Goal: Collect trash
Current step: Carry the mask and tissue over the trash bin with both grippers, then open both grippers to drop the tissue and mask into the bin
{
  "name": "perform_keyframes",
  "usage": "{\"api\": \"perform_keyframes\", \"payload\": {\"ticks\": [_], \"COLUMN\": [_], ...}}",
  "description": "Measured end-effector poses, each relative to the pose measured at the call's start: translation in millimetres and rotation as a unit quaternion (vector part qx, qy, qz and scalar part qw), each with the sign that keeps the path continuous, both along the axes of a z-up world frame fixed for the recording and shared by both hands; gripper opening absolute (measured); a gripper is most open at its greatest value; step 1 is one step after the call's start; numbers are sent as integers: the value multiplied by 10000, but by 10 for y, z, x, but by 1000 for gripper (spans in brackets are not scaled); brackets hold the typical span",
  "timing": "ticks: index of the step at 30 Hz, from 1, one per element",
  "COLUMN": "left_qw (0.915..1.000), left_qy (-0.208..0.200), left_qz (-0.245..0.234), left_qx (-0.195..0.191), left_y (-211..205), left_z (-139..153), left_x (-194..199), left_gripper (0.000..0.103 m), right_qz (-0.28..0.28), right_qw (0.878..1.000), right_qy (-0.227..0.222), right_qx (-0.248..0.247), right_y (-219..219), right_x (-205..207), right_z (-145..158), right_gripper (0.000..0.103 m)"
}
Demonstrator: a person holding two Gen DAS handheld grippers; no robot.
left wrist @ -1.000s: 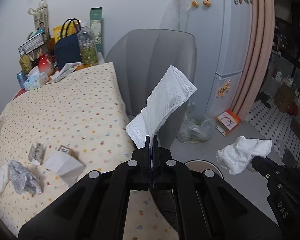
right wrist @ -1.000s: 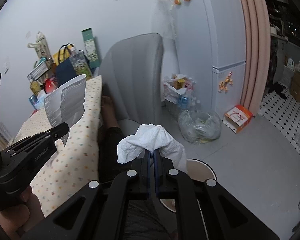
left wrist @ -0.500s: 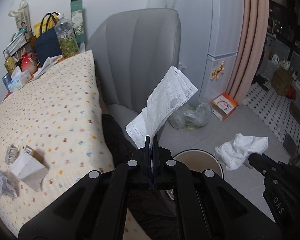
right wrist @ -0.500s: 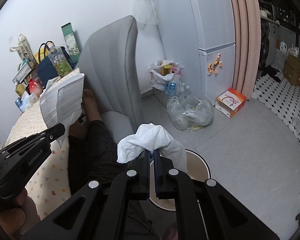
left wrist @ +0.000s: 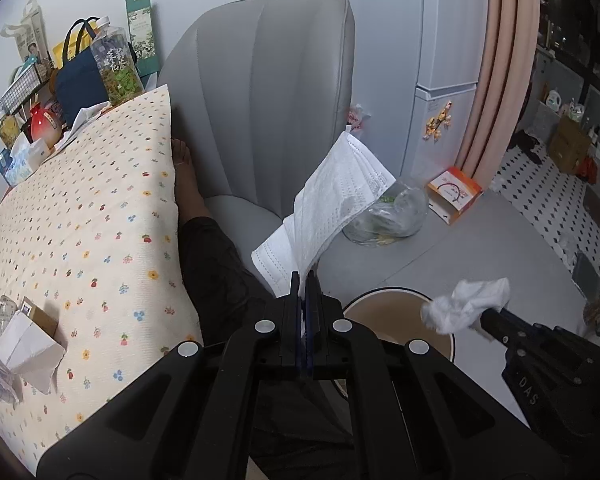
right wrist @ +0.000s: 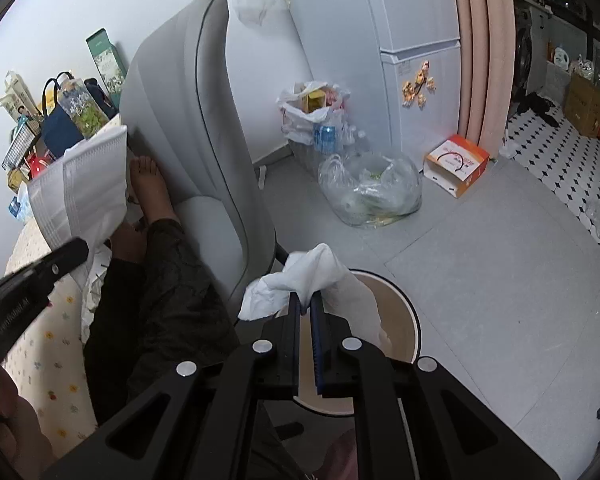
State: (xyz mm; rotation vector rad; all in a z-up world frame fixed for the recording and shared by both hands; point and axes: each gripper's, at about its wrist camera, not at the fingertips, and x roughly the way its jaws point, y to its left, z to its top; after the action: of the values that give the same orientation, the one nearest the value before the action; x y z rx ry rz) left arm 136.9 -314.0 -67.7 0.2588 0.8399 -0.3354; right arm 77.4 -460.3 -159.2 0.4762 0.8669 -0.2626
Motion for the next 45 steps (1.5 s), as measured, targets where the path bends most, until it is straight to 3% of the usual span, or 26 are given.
{"api": "perform_keyframes", "payload": {"ticks": [3,5,6,15,30,31,32,34,40,45], "left_qw": [10000,10000,9999,9997,9925,9920,9919,9929,9952,9981], "left_qy": [6,15,18,69,609,642,653,511,400,183], "left_qz": [-33,-68,-93,-204,-1059,-1077,-1088,-1068,-889,-581], "left_qx": [32,56,82,122,112,121,106,69,60,-20], "left_y": [-46,-69,-90,-218,-776,-813,-814,-800,-728,-524], "left_z": [-13,-24,-33,-54,-292,-308,-309,-270,-195,-35], "left_x": [2,11,1,-2,-180,-190,-190,-209,-173,-141], "left_gripper": [2,2,2,2,5,14,35,61,74,86], "right_qz": [-6,-25,-36,-218,-981,-1001,-1020,-1036,-991,-913], "right_qw": [10000,10000,10000,9997,9946,9944,9943,9941,9945,9950], "right_qy": [58,53,30,-62,-228,-229,-233,-249,-279,-325], "right_qx": [36,57,50,-38,-236,-231,-223,-206,-191,-256], "right_y": [-37,-62,-70,-179,-722,-736,-750,-762,-744,-663], "right_x": [-25,-55,-71,-210,-659,-667,-677,-698,-720,-689], "right_z": [-58,-83,-81,21,218,216,213,210,222,300], "right_gripper": [12,40,43,43,46,46,46,46,47,58]}}
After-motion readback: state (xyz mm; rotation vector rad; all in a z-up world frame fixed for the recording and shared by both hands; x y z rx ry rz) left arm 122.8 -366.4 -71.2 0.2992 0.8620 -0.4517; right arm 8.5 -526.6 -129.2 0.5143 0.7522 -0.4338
